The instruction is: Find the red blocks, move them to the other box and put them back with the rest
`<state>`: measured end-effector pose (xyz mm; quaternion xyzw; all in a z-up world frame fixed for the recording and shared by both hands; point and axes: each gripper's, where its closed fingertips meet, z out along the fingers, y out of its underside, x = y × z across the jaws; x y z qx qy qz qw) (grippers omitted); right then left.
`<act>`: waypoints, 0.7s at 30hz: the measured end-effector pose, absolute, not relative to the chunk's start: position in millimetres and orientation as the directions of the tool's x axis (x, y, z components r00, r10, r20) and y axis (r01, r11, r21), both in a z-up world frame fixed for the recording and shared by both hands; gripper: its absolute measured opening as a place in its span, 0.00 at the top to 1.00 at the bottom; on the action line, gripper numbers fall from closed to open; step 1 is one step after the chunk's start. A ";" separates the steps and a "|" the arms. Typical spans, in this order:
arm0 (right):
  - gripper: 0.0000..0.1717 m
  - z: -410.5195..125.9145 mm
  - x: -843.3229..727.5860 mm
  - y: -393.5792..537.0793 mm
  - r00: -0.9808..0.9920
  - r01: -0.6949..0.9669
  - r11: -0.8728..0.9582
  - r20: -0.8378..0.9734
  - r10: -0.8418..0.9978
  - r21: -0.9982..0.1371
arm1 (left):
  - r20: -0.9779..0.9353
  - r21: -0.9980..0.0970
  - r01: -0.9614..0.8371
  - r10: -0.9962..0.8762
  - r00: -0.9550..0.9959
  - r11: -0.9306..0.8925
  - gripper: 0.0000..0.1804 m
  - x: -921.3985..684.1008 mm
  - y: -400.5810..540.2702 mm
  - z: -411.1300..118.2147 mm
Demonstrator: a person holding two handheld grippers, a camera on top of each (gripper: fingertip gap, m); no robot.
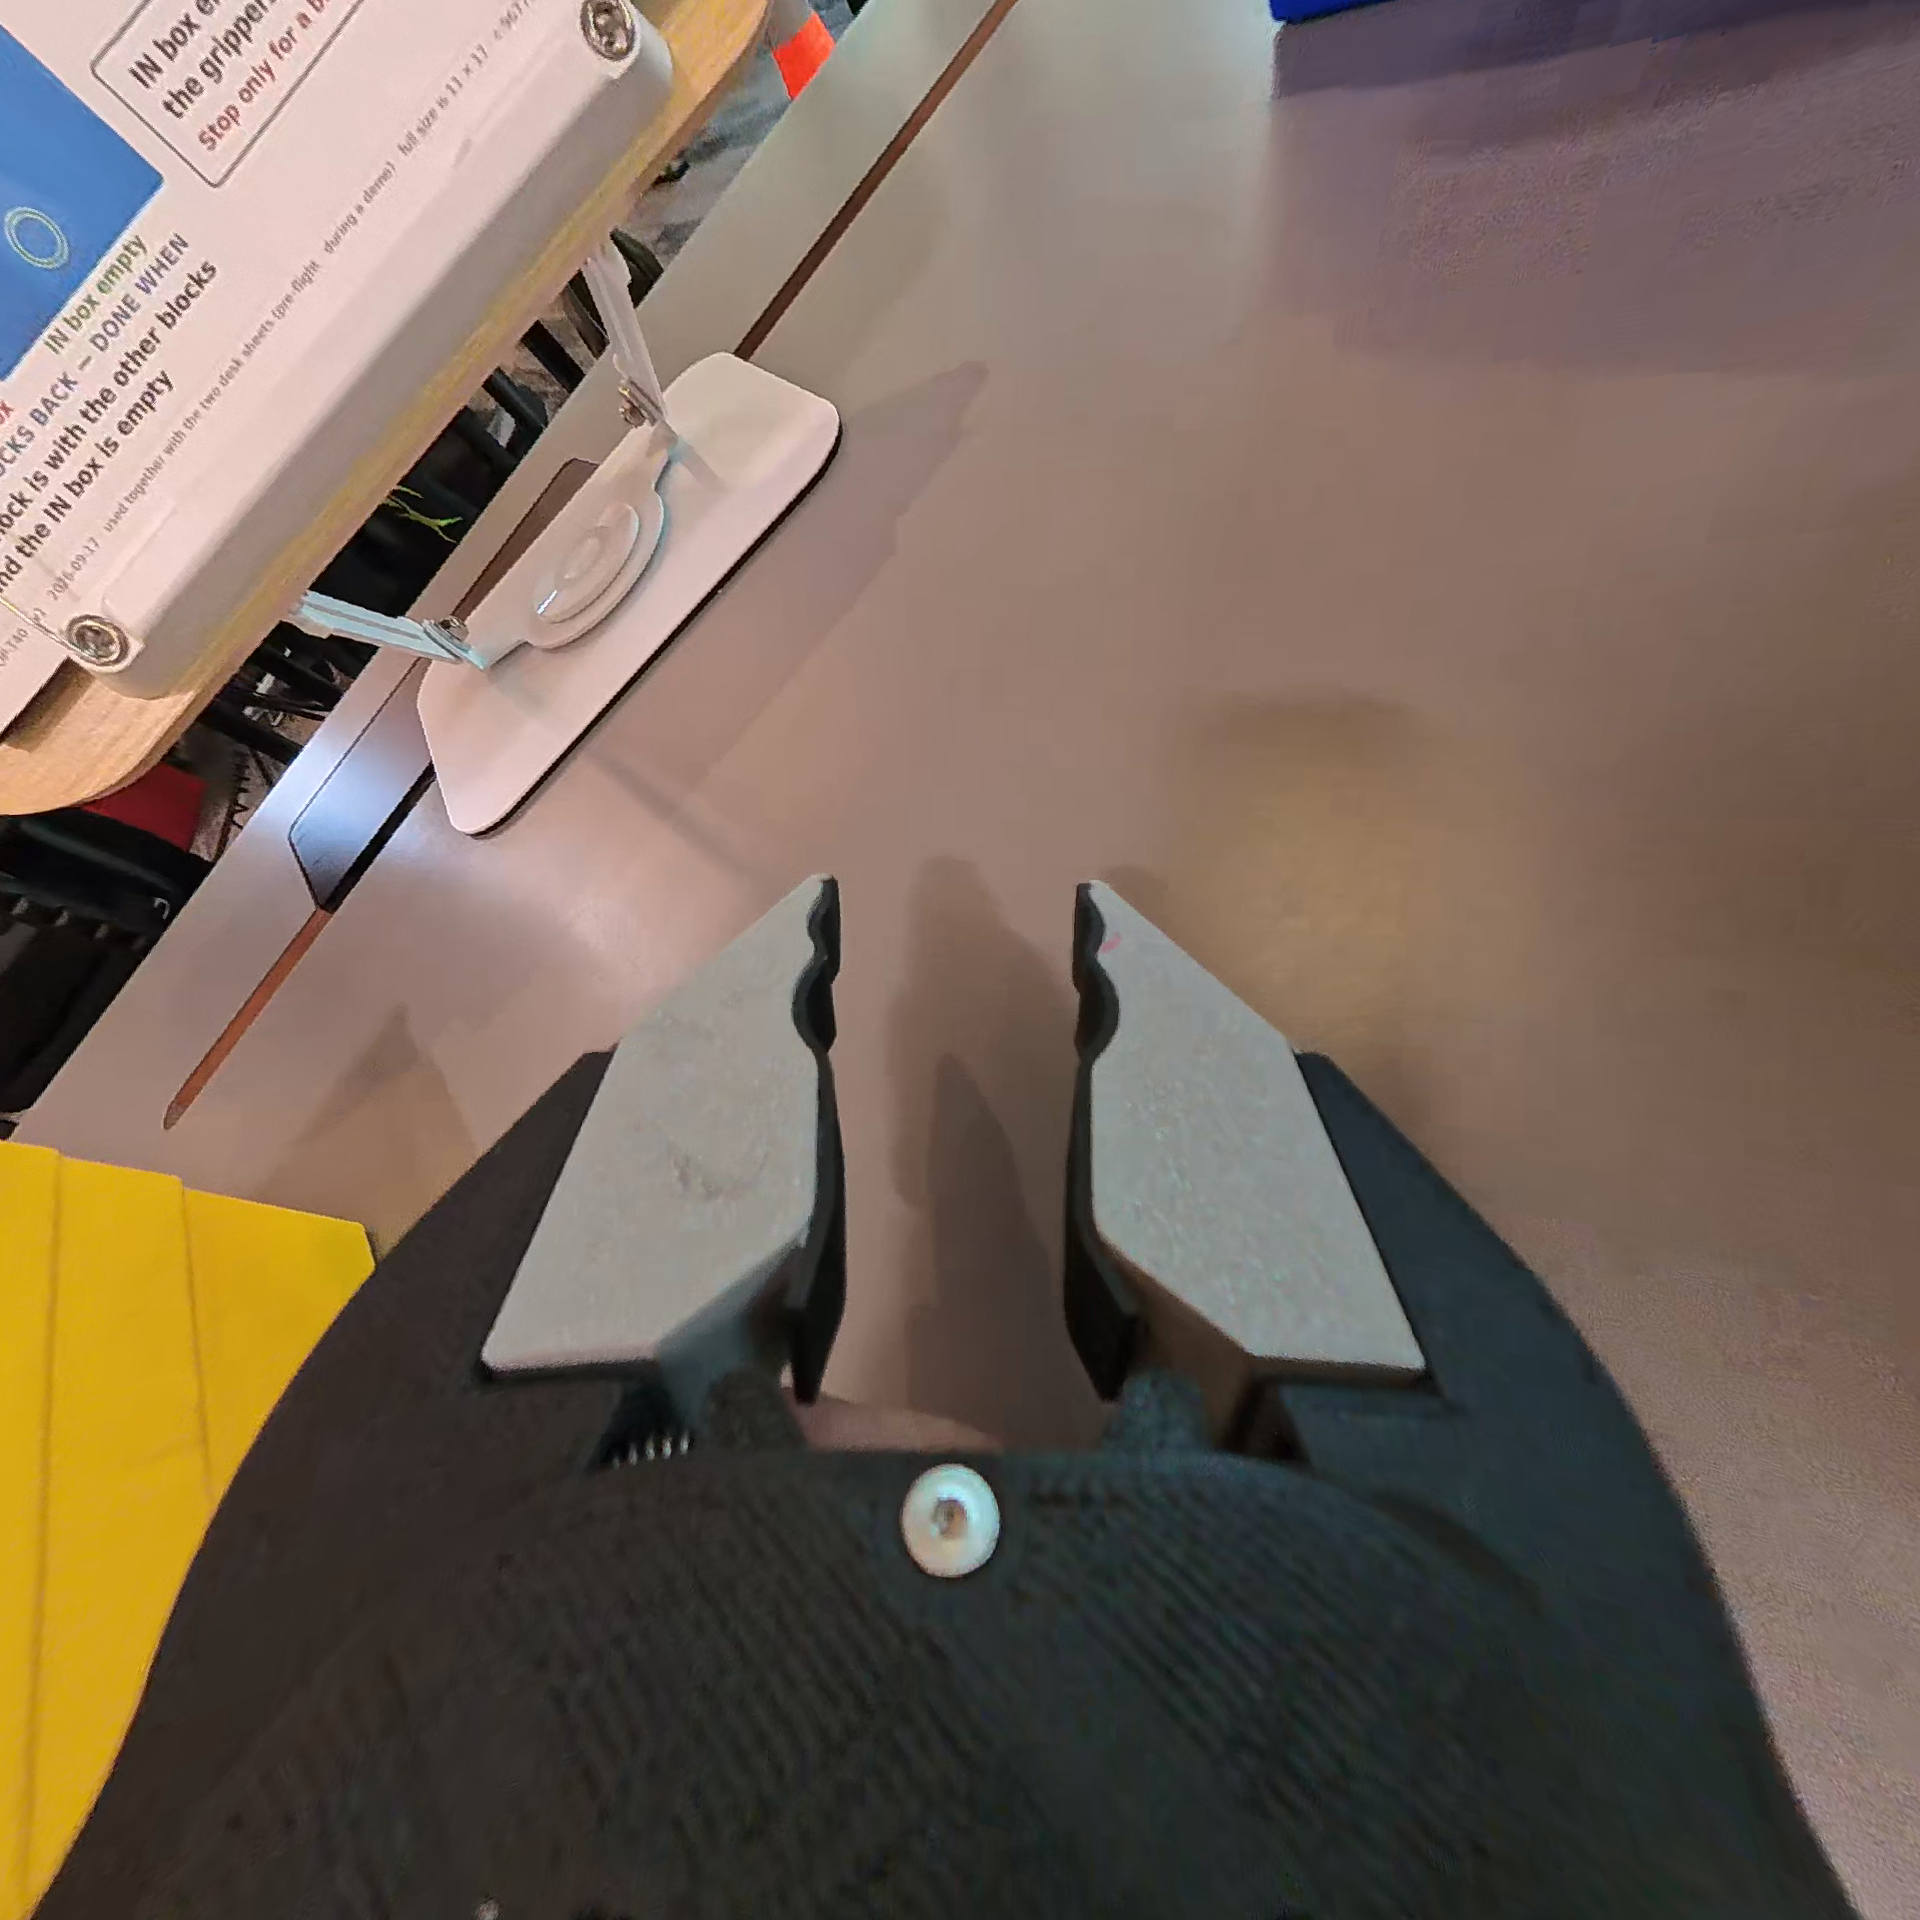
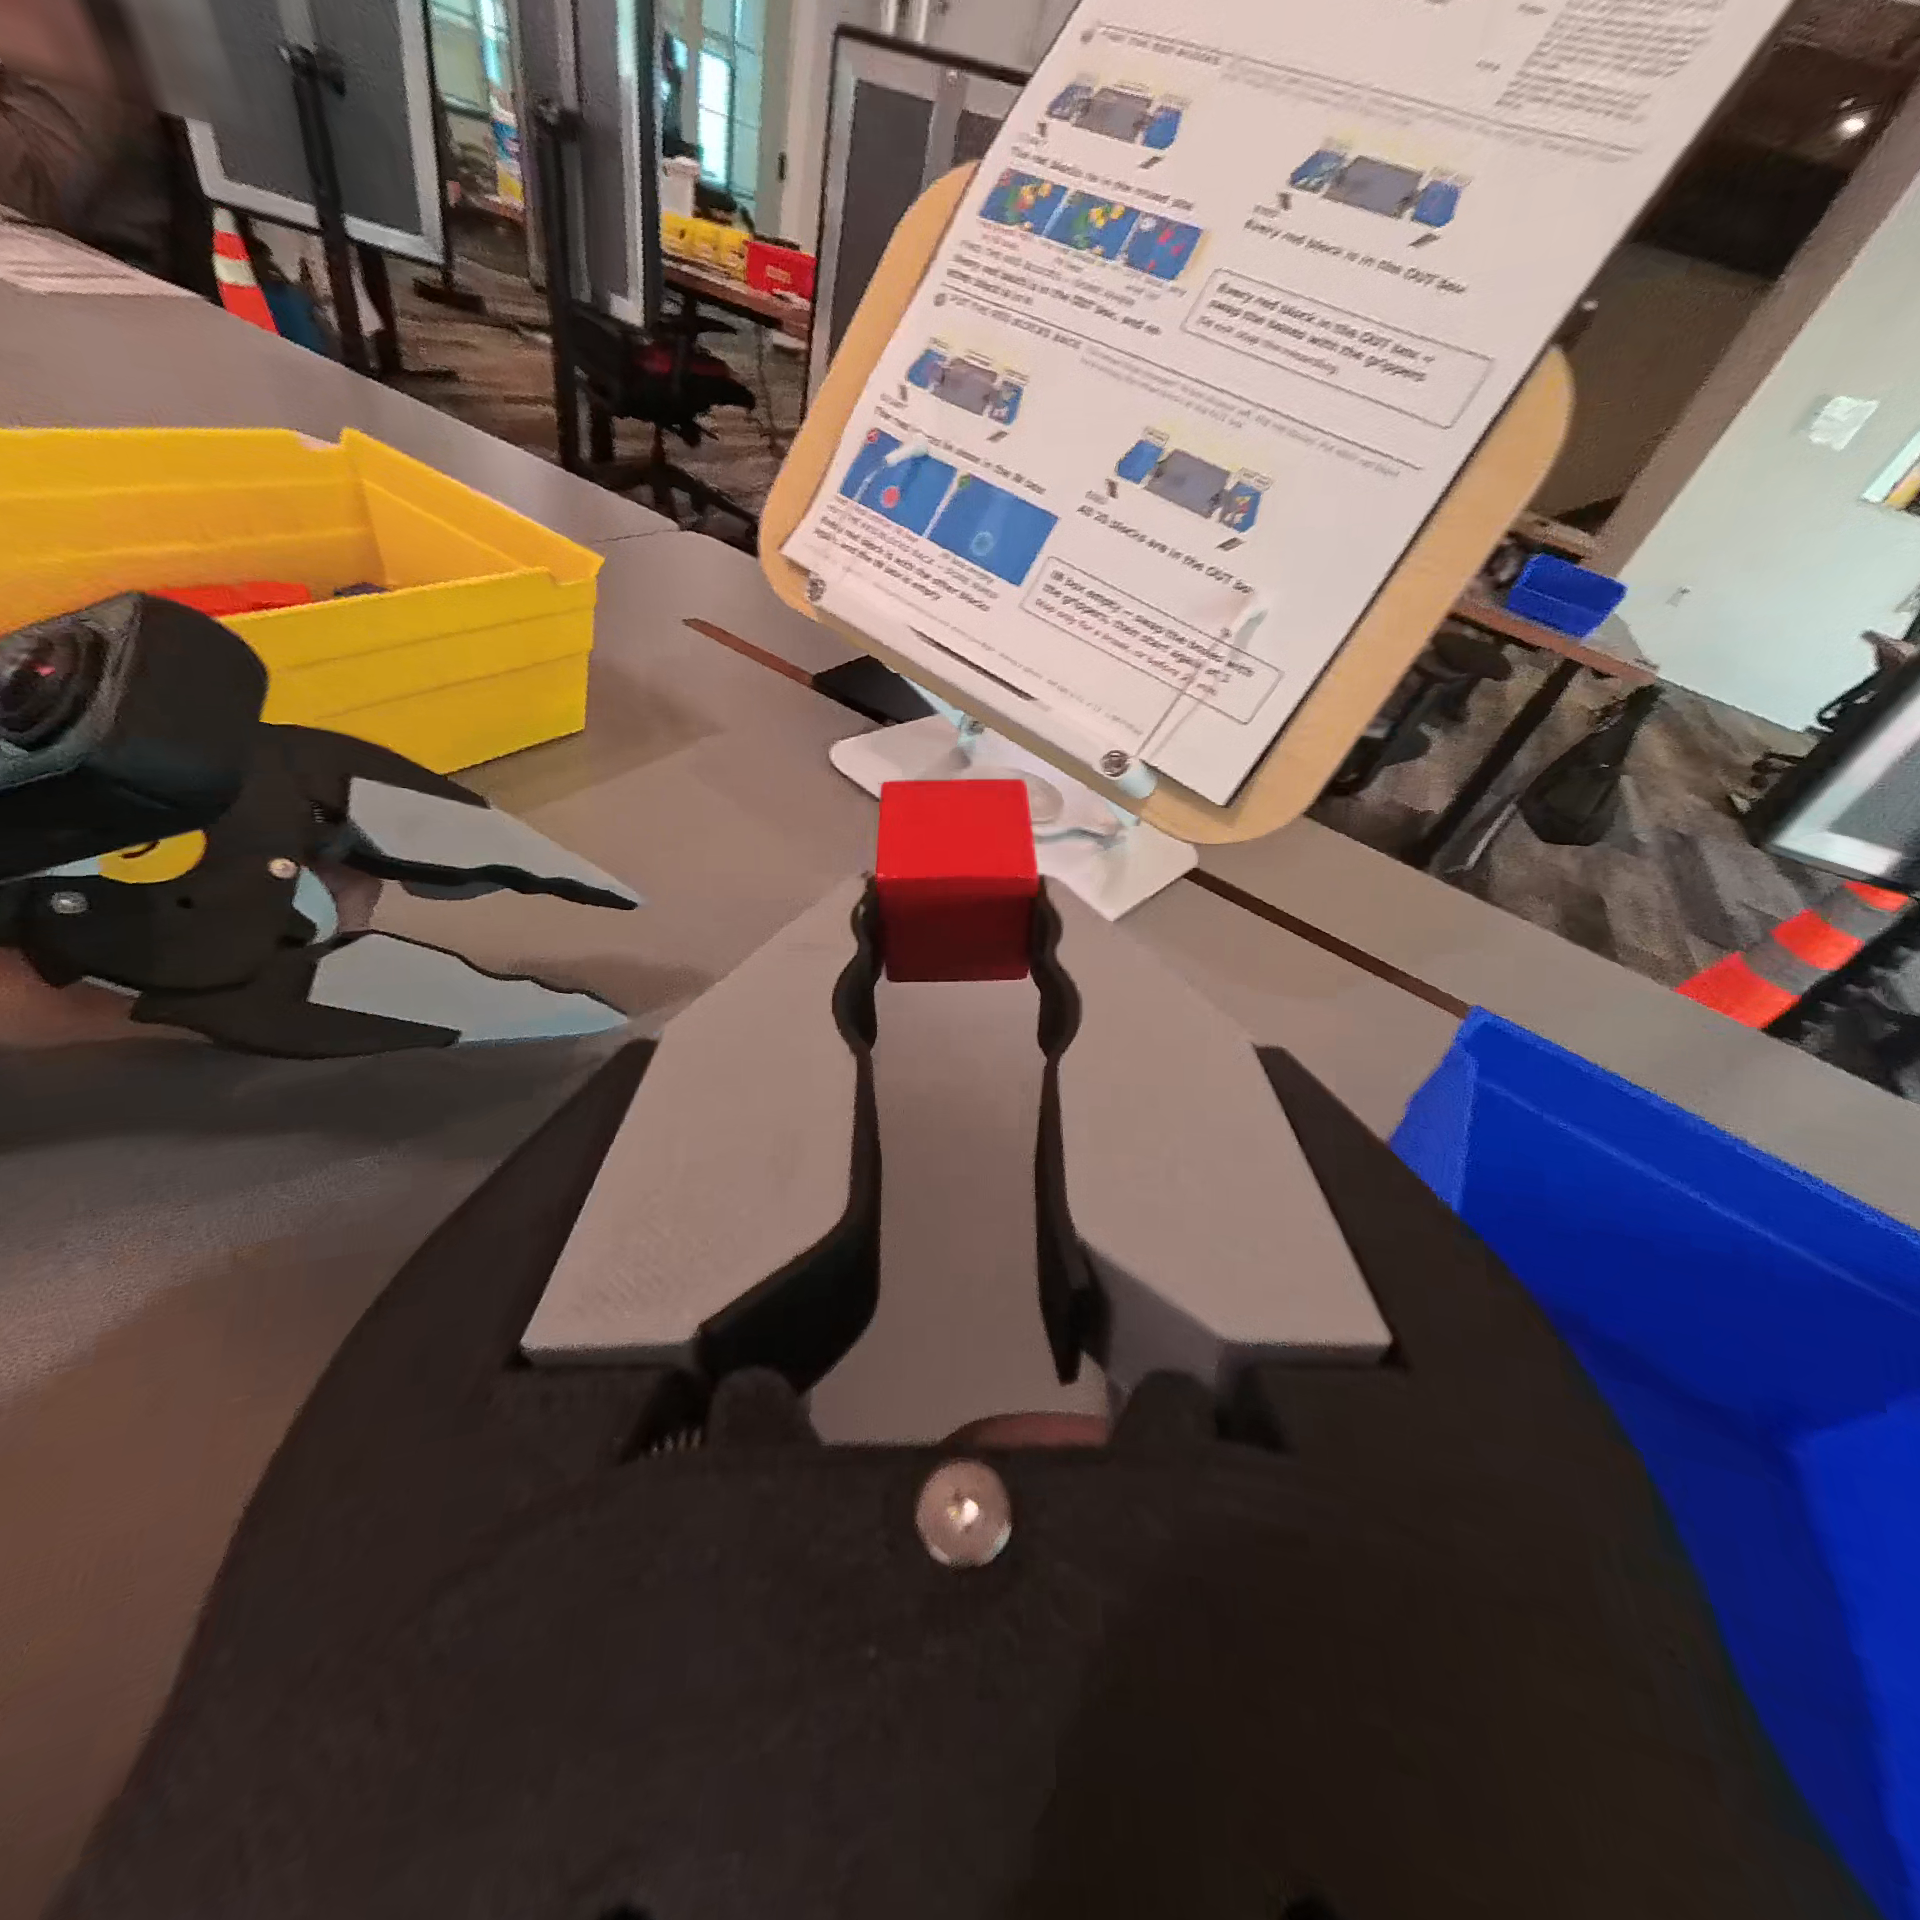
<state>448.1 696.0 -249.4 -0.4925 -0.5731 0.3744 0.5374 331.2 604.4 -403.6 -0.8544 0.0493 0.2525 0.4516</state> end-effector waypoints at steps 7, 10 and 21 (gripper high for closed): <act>0.85 -239.1 487.3 785.5 0.300 0.233 0.195 0.262 0.917 -0.953 | -0.470 -0.750 -0.299 0.158 0.869 -0.590 0.76 327.2 604.5 -404.8; 0.85 -255.5 499.8 815.0 0.349 0.298 0.151 0.255 0.902 -0.943 | -0.464 -0.751 -0.287 0.166 0.870 -0.594 0.76 324.6 604.4 -405.2; 0.85 -319.6 520.0 905.8 0.399 0.599 0.000 0.299 0.867 -0.801 | -0.491 -0.725 -0.306 0.153 0.858 -0.617 0.76 324.2 605.6 -409.6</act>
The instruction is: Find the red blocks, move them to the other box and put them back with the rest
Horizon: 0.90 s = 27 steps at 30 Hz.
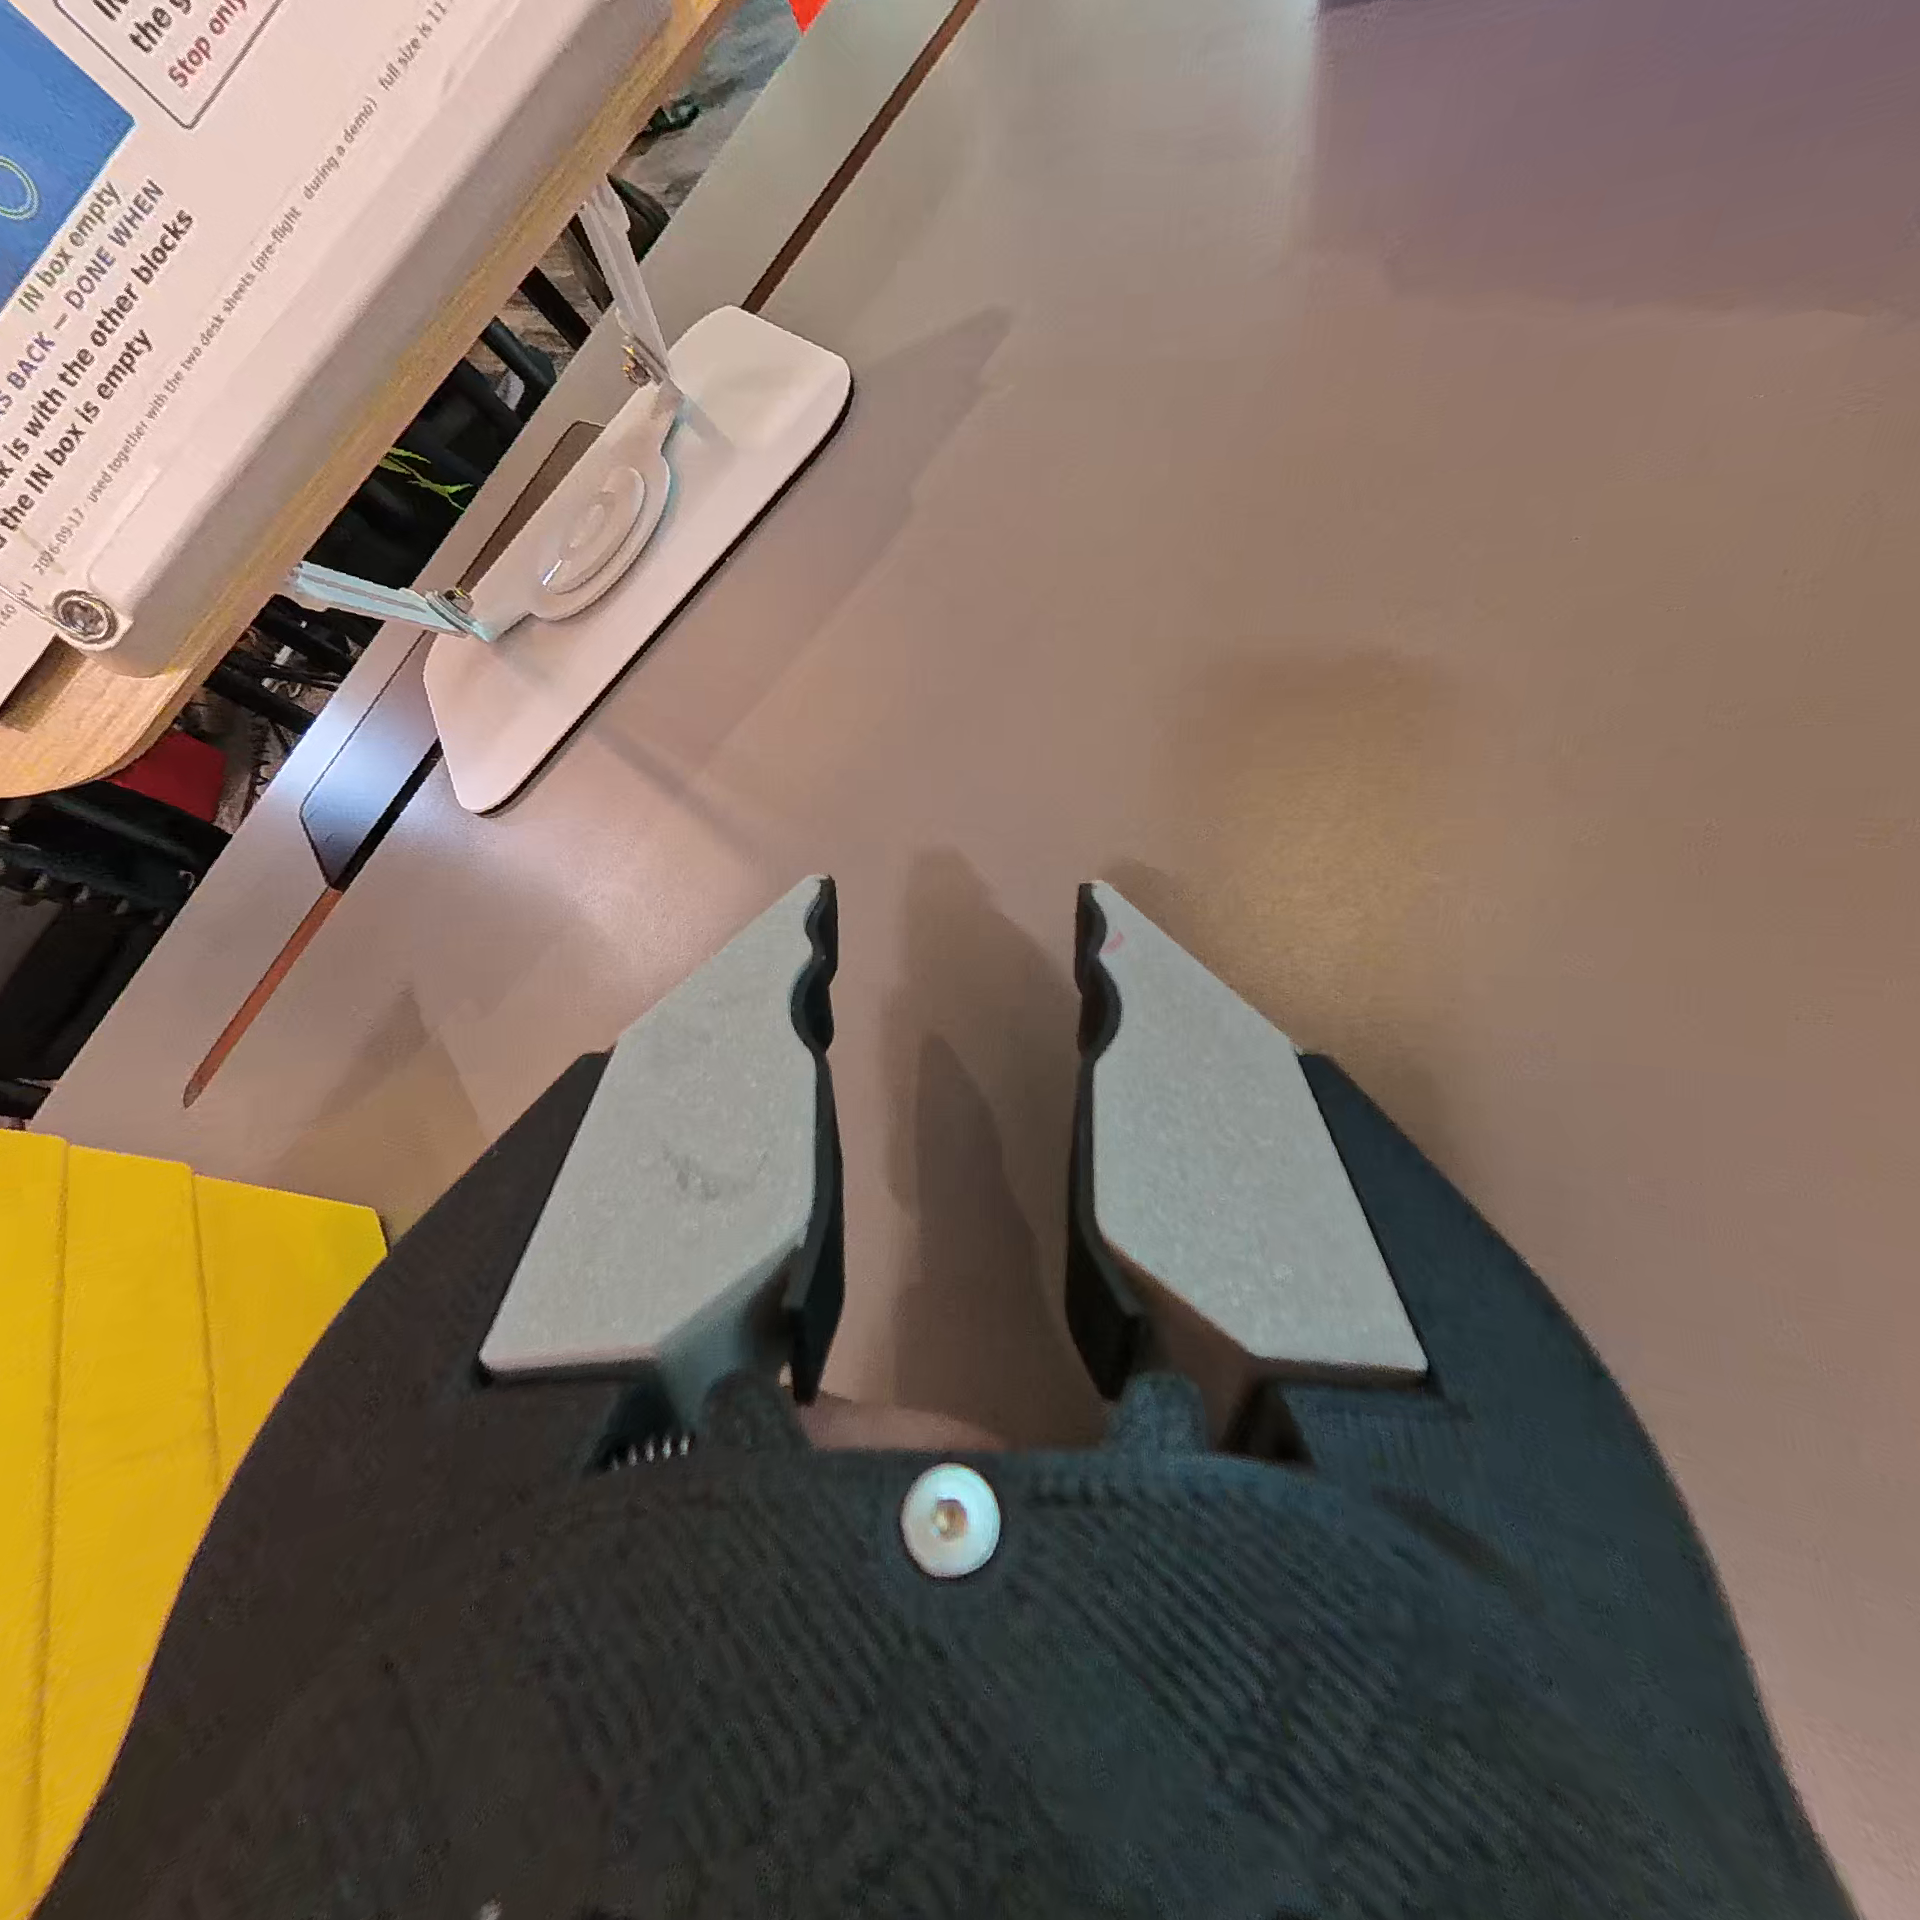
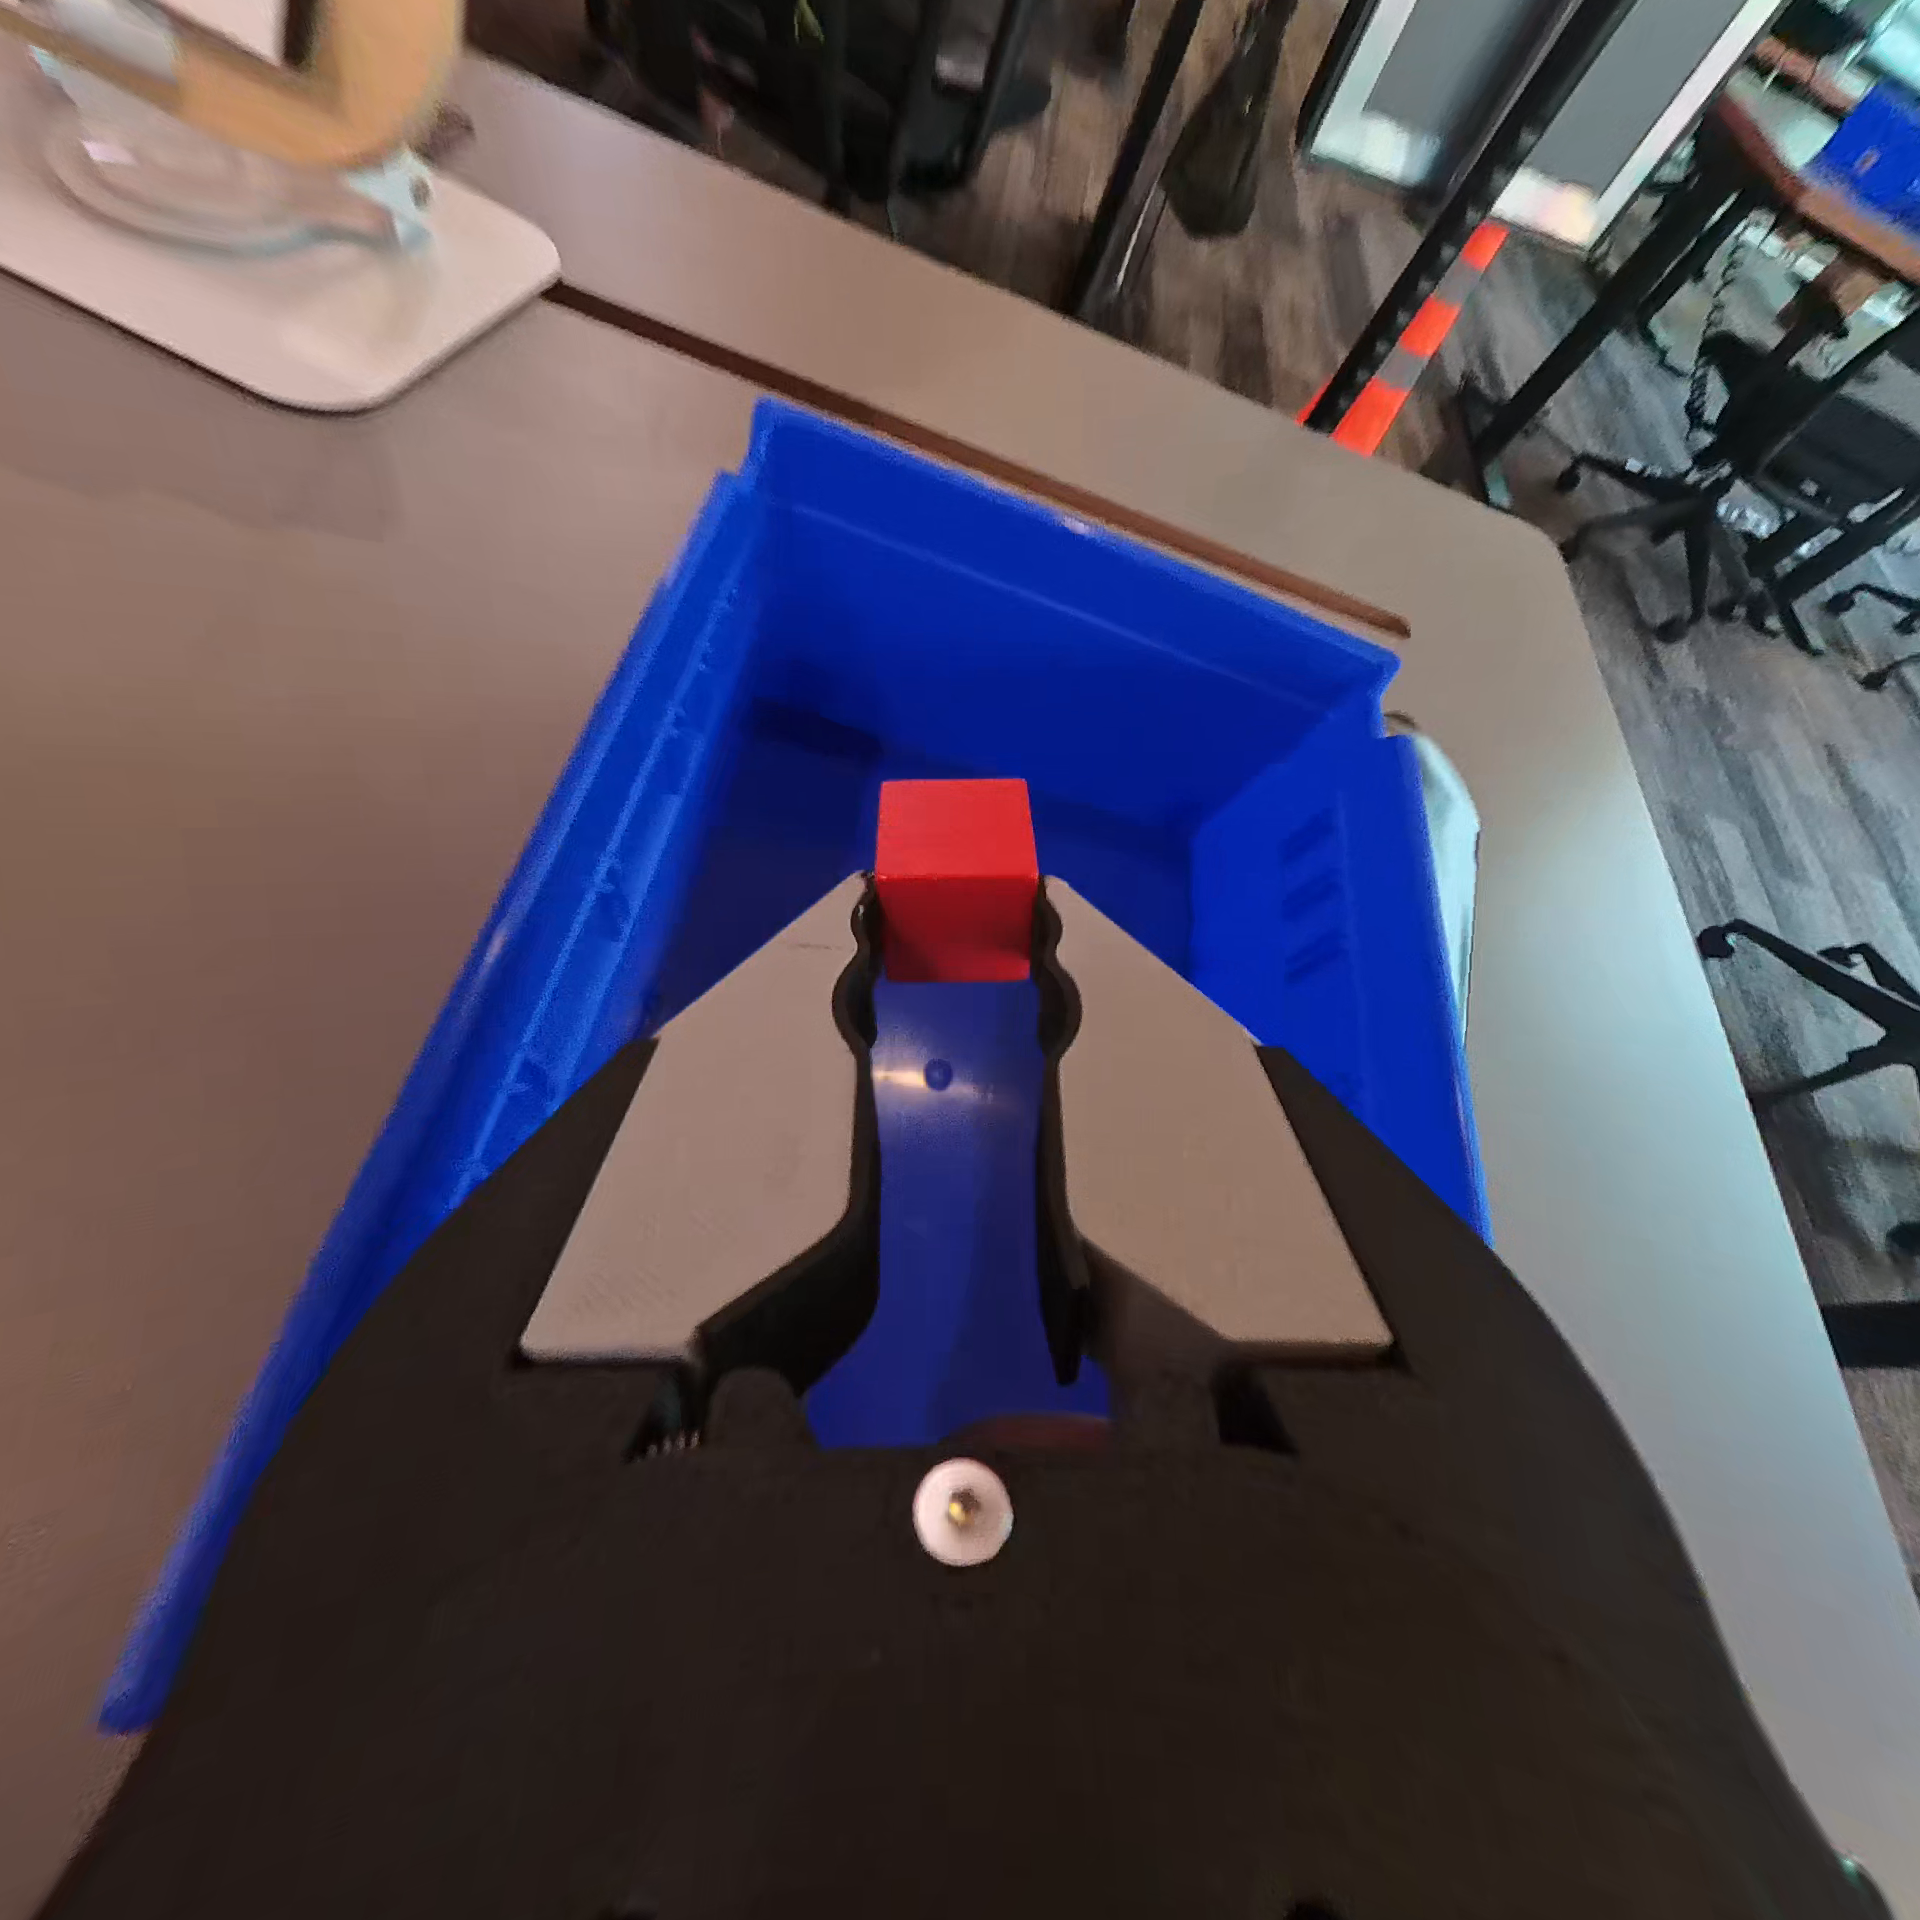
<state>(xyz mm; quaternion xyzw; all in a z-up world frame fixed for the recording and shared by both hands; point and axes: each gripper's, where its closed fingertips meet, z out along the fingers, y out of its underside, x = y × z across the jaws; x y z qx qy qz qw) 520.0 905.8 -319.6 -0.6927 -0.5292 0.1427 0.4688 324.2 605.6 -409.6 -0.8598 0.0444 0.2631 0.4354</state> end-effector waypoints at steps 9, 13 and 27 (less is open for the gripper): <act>0.85 -361.2 507.9 943.8 0.370 0.773 -0.086 0.336 0.866 -0.629 | -0.488 -0.729 -0.301 0.158 0.858 -0.615 0.76 322.6 604.1 -409.0; 0.85 -375.6 506.5 953.4 0.362 0.812 -0.117 0.337 0.869 -0.572 | -0.494 -0.725 -0.307 0.154 0.856 -0.617 0.76 323.1 603.8 -409.5; 0.80 -425.5 508.7 952.5 0.313 0.880 -0.170 0.273 0.909 -0.443 | -0.472 -0.733 -0.281 0.166 0.866 -0.620 0.73 322.6 603.0 -409.7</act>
